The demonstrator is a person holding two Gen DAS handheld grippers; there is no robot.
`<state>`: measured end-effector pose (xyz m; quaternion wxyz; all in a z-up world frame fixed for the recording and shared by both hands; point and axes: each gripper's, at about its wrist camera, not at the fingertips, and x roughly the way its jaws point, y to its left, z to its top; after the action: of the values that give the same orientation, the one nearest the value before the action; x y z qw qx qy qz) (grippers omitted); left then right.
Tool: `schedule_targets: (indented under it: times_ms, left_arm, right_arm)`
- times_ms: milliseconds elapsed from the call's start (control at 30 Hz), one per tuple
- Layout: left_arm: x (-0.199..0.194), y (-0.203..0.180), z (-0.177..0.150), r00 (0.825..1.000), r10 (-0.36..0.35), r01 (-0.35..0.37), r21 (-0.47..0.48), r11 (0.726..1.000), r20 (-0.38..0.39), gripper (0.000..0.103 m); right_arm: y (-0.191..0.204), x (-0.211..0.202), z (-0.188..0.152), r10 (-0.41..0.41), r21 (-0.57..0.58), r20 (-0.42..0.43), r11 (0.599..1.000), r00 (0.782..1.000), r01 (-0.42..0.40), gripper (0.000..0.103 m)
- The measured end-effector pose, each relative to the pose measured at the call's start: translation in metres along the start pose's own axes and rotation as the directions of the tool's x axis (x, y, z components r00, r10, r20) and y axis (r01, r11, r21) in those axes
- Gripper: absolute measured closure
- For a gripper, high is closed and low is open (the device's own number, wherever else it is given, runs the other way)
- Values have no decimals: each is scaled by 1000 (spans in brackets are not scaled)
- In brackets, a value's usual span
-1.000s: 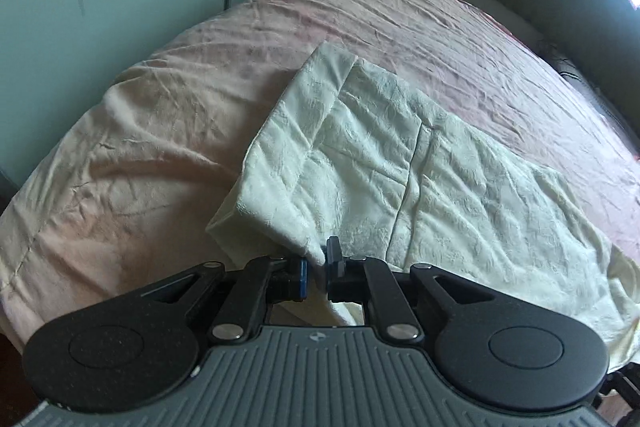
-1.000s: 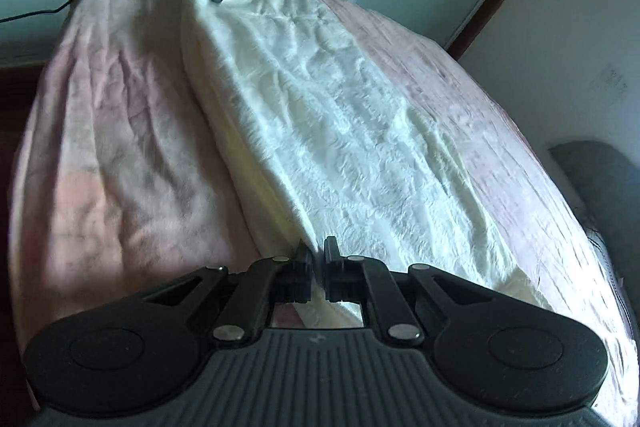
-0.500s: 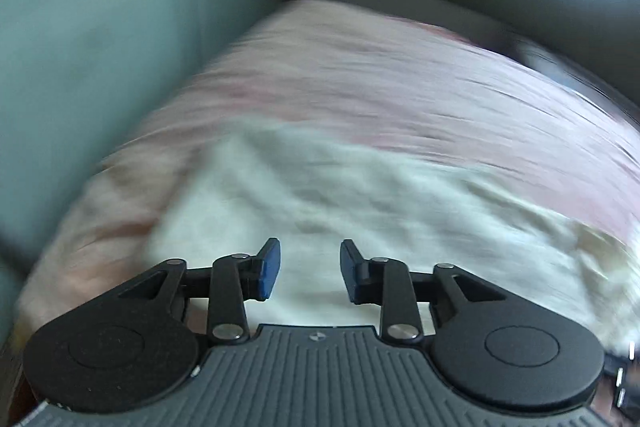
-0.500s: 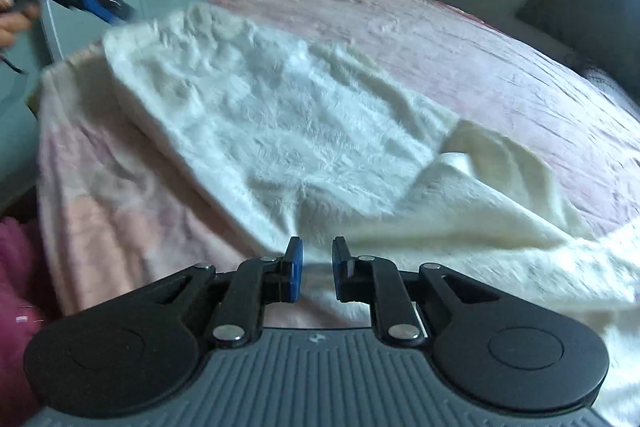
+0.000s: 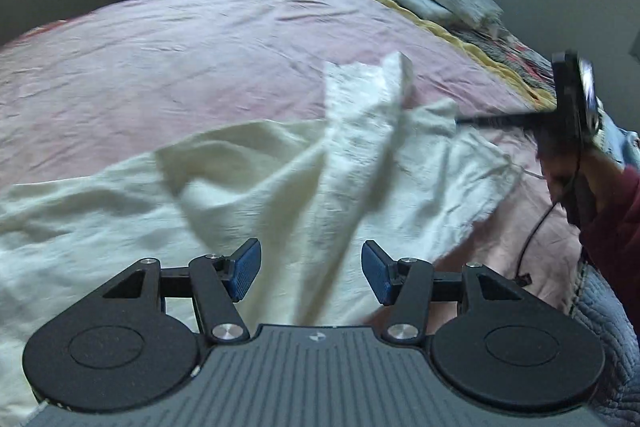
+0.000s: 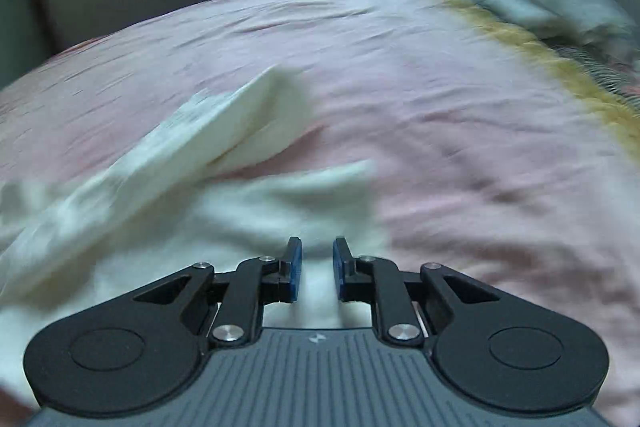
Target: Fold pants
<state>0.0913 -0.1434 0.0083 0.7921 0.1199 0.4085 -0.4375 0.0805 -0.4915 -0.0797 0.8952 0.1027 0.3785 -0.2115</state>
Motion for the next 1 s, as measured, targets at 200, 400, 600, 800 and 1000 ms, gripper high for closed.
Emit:
schedule_targets:
  times_ms: [200,400,600,800,1000]
  left_arm:
    - [47,-2,3,999,-12,10,-35,999,-40,44]
    - [65,-5,5,999,-16,15,-23,1000,-39,45]
    - [69,-14,7,1000,21,-21,21,1000,-15,84]
    - [57,-34,0,999,34,-37,116,993,31,95]
    - [48,-61,-22,999,4,-12,252,968,34,95]
  right_arm:
    - [59,2,47,194,-37,64,981,979,-192,76]
    - [116,68,77,96,-12,-75,995,993,-97,36]
    - [129,101,71,37,-64,-69,997,997,-41,77]
    - [54,37,49,138,249,74,956,988,-152,93]
    - [-32,-51,-22,179,505,193,825,965,-254,92]
